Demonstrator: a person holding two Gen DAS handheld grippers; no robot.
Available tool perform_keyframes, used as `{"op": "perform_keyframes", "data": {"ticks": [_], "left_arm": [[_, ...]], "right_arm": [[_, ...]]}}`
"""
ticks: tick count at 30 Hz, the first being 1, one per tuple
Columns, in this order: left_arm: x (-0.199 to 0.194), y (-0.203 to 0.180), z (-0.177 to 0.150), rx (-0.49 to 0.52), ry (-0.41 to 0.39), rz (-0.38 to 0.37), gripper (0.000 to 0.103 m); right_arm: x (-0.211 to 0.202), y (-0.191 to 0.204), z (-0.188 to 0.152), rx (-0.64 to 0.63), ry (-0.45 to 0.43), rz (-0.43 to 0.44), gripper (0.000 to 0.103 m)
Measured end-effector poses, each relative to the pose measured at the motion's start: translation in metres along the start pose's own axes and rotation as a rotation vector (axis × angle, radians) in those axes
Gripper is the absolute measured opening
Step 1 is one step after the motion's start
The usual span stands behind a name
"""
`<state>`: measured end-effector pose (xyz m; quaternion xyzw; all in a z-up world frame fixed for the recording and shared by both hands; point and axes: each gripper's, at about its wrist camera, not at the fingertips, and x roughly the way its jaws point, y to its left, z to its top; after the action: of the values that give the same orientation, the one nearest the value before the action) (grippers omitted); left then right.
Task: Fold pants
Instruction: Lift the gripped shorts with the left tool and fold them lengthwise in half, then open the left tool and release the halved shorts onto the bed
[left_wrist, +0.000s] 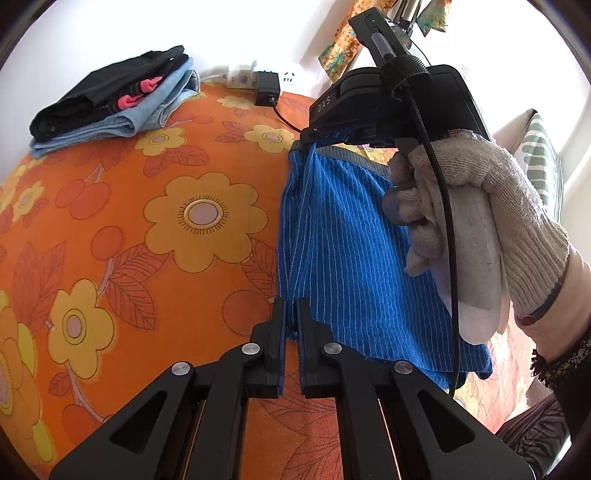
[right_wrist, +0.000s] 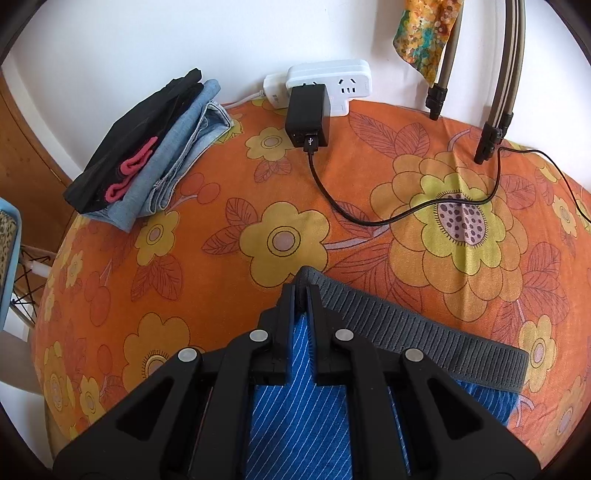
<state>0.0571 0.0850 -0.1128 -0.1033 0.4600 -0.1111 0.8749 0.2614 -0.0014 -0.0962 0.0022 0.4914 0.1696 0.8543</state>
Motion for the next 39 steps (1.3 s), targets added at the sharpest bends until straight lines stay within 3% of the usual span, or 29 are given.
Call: {"op": "perform_keyframes", "data": {"ticks": [3,6,8,10,17,24,28,31,39], "left_arm": [[-0.003,0.001,0.002,0.005,-0.011,0.012,0.004],[-0.005,0.000,0.003,0.013,-0.013,0.033,0.009],[-0.007,0.001,0.003,0.007,-0.014,0.050,0.013],[-0.012,0.003,0.006,0.004,-0.028,0.076,0.020],[-0.033,0.003,0.028,0.011,-0.101,0.077,0.022],[-0.036,-0.008,0.046,0.025,-0.117,0.035,0.028],[-0.028,-0.009,0.056,0.016,-0.078,-0.022,0.031],[-0.019,-0.007,0.062,0.007,-0.037,-0.062,0.045],[0.009,0.006,0.075,-0.063,0.057,-0.116,0.045]], "right_arm": [[-0.002,-0.003,0.001,0.012,-0.011,0.018,0.010],[-0.009,-0.004,0.003,0.016,-0.033,0.038,0.032],[-0.015,-0.005,0.004,0.014,-0.056,0.055,0.057],[-0.022,-0.006,0.006,0.010,-0.073,0.064,0.057],[-0.062,-0.016,0.001,-0.022,-0.110,0.091,0.058],[-0.122,-0.061,-0.041,0.001,-0.134,0.129,0.062],[-0.144,-0.101,-0.084,0.086,-0.121,0.134,0.061],[-0.151,-0.126,-0.114,0.140,-0.097,0.123,0.062],[-0.152,-0.156,-0.154,0.199,-0.077,0.144,0.062]]}}
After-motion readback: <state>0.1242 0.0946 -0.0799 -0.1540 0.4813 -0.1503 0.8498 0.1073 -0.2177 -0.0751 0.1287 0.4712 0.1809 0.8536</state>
